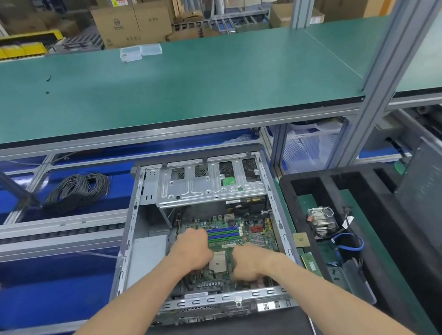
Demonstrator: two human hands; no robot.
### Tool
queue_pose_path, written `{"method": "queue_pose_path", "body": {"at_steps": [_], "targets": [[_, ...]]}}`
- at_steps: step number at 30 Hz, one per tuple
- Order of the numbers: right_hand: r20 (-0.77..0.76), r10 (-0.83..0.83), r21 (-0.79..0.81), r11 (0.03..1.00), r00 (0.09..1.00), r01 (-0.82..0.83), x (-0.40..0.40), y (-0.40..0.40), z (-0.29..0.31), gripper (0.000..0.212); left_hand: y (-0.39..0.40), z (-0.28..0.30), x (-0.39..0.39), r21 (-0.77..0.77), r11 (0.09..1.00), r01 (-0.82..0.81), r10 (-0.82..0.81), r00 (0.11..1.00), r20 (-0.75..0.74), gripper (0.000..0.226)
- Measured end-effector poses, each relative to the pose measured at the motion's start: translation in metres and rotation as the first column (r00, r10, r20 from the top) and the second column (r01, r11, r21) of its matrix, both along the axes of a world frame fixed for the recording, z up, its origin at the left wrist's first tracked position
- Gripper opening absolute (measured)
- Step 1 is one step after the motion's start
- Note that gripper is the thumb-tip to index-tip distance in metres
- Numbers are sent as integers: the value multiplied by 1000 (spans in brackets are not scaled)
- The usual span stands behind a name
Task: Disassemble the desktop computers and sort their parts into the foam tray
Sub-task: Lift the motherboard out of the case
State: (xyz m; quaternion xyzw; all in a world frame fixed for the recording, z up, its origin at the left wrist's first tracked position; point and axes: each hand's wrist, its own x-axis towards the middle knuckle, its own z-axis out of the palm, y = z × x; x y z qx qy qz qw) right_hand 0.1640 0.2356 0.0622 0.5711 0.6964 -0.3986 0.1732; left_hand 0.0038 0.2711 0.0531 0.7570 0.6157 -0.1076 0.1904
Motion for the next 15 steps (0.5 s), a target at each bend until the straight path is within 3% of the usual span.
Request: {"method": "queue_pose_path", "body": {"at_steps": [1, 4, 7, 11, 15], "targets": [[29, 17, 17, 1000, 999, -17, 1, 0, -2, 11, 0, -1, 0, 15, 1000, -17, 18, 999, -51, 17], [94, 22, 88, 996, 995, -30, 1, -2, -4, 24, 0, -7, 0, 0, 997, -82, 82, 987, -137, 72], [180, 19, 191, 980, 983, -54, 2, -2, -5, 29, -2, -13, 5, -39, 992, -124, 114, 976, -187, 102], [245, -43, 333, 942, 969, -42, 2, 1, -7, 30, -2, -14, 9, -184, 956, -227, 203, 969, -137, 117], [282, -26, 408, 908, 959, -95, 1, 0, -14, 67, 0, -16, 9, -249, 922, -295, 295, 955, -39, 122]]}}
